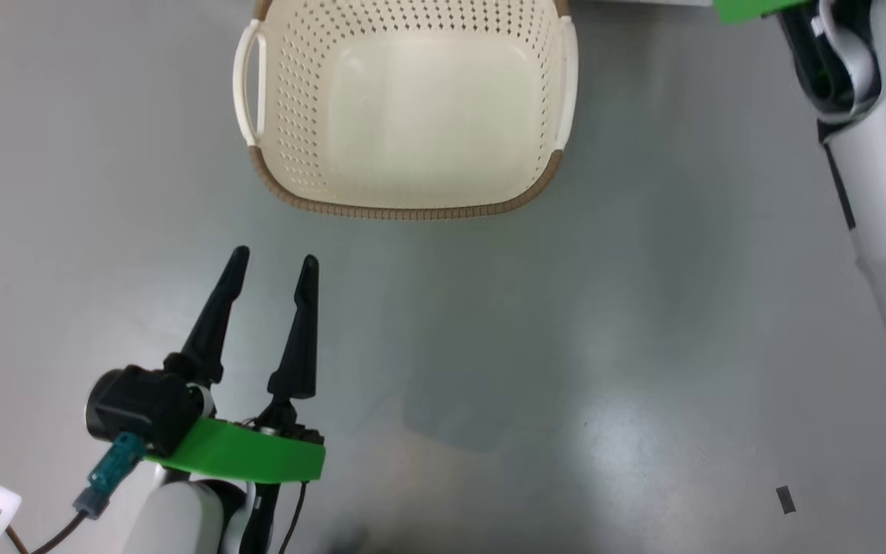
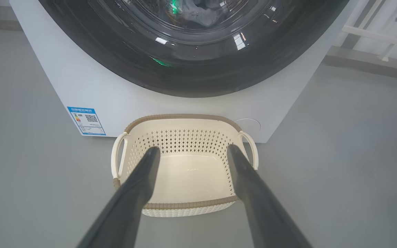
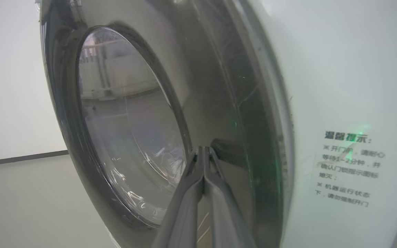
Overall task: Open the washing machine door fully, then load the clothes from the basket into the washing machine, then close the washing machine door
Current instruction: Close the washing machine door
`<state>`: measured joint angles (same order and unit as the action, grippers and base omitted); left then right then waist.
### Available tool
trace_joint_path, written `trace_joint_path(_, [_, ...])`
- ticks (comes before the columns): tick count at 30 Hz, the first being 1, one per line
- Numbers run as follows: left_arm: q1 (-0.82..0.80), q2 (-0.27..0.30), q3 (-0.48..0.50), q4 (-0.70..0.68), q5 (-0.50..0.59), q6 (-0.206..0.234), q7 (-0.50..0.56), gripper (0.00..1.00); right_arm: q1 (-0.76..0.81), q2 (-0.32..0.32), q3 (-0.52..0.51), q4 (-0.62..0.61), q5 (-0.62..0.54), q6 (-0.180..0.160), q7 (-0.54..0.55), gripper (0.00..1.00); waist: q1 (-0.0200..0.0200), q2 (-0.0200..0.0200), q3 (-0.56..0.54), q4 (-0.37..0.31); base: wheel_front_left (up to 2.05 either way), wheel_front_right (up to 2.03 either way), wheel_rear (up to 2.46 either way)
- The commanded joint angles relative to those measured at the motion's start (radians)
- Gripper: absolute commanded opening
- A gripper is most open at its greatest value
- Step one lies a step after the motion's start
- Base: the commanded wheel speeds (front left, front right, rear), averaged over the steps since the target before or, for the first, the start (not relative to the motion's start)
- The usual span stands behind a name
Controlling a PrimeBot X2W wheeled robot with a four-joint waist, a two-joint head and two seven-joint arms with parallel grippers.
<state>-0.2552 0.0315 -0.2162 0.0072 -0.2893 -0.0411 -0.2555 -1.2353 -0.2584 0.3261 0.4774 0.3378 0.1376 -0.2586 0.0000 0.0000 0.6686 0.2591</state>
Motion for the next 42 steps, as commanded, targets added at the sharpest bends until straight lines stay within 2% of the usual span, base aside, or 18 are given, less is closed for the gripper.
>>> trace_joint_path(1, [0.0, 0.019, 0.04, -0.019, -0.005, -0.001, -0.006, 1.0, 0.055, 0.017, 0.018, -0.03, 0.032, -0.007, -0.003, 0.0, 0.0, 0.0, -0.021, -0.01, 0.0, 0.0, 0.0])
trace_joint_path(9, [0.011, 0.019, 0.071, -0.011, 0.01, -0.006, -0.006, 1.0, 0.228, -0.003, 0.056, -0.069, 0.1, -0.007, -0.003, 0.0, 0.0, 0.0, -0.104, -0.042, 0.0, 0.0, 0.0])
trace_joint_path(18, [0.047, 0.019, 0.107, 0.008, 0.03, -0.016, -0.006, 1.0, 0.432, 0.032, 0.046, -0.091, 0.1, -0.007, -0.003, 0.0, 0.0, 0.0, -0.217, -0.076, 0.0, 0.0, 0.0])
trace_joint_path(29, [0.108, 0.019, 0.145, 0.032, 0.057, -0.034, -0.006, 1.0, 0.602, 0.068, 0.02, -0.095, 0.093, -0.007, -0.003, 0.0, 0.0, 0.0, -0.34, -0.119, 0.0, 0.0, 0.0])
trace_joint_path(32, [0.124, 0.019, 0.156, 0.033, 0.061, -0.037, -0.006, 1.0, 0.648, 0.075, 0.009, -0.095, 0.093, -0.007, -0.003, 0.12, 0.0, 0.0, -0.379, -0.13, 0.0, 0.0, 0.0])
trace_joint_path(33, [0.131, 0.019, 0.162, 0.033, 0.062, -0.037, -0.006, 1.0, 0.663, 0.077, 0.002, -0.097, 0.092, -0.007, -0.003, 0.19, 0.0, 0.0, -0.392, -0.134, 0.0, 0.0, 0.0])
trace_joint_path(34, [0.137, 0.019, 0.168, 0.031, 0.062, -0.037, -0.006, 1.0, 0.678, 0.079, -0.005, -0.1, 0.09, -0.007, -0.003, 0.37, 0.0, 0.0, -0.404, -0.139, 0.0, 0.0, 0.0])
trace_joint_path(35, [0.145, 0.019, 0.175, 0.032, 0.063, -0.036, -0.006, 1.0, 0.694, 0.081, -0.011, -0.104, 0.089, -0.007, -0.003, 0.76, 0.0, 0.0, -0.418, -0.144, 0.0, 0.0, 0.0])
trace_joint_path(36, [0.154, 0.019, 0.18, 0.035, 0.066, -0.036, -0.006, 1.0, 0.711, 0.083, -0.013, -0.108, 0.086, -0.007, -0.003, 1.0, 0.0, 0.0, -0.431, -0.149, 0.0, 0.0, 0.0])
trace_joint_path(42, [0.191, 0.019, 0.202, 0.041, 0.077, -0.034, -0.006, 1.0, 0.793, 0.083, -0.02, -0.126, 0.068, -0.007, -0.003, 1.0, 0.0, 0.0, -0.485, -0.172, 0.0, 0.0, 0.0])
